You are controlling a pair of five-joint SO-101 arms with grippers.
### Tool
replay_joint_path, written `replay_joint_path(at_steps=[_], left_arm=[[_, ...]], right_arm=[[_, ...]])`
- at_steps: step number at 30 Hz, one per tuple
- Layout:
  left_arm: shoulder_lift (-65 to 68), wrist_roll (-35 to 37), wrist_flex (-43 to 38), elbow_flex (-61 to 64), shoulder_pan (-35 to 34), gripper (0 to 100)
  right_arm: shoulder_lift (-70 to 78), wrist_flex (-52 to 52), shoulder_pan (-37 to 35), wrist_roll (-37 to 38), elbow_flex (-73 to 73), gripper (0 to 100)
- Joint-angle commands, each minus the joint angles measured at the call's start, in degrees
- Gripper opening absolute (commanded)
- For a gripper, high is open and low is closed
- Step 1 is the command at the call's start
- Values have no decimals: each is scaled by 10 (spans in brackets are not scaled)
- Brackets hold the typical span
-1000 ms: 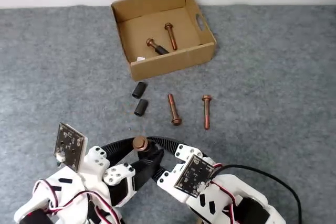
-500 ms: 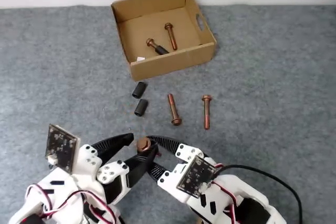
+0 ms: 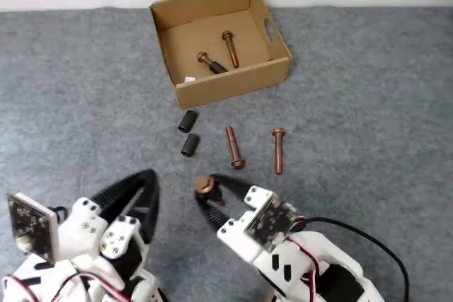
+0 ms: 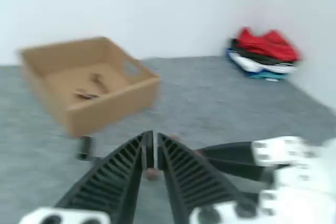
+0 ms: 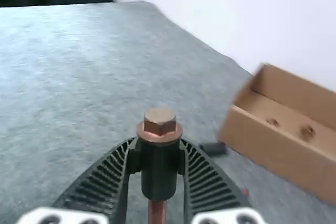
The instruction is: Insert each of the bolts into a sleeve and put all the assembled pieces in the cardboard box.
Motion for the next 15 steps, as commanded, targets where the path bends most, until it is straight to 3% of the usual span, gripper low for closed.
replay_joint_path(at_steps=[1, 7, 15], left_arm=[[0, -74, -2, 15, -113, 4], [0, -103, -2, 116, -218, 4], [0, -103, -23, 268, -234, 4]], right_arm=[[0, 30, 76, -49, -10, 8], [0, 77, 188, -138, -11, 8], [33, 124, 208, -200, -80, 8]])
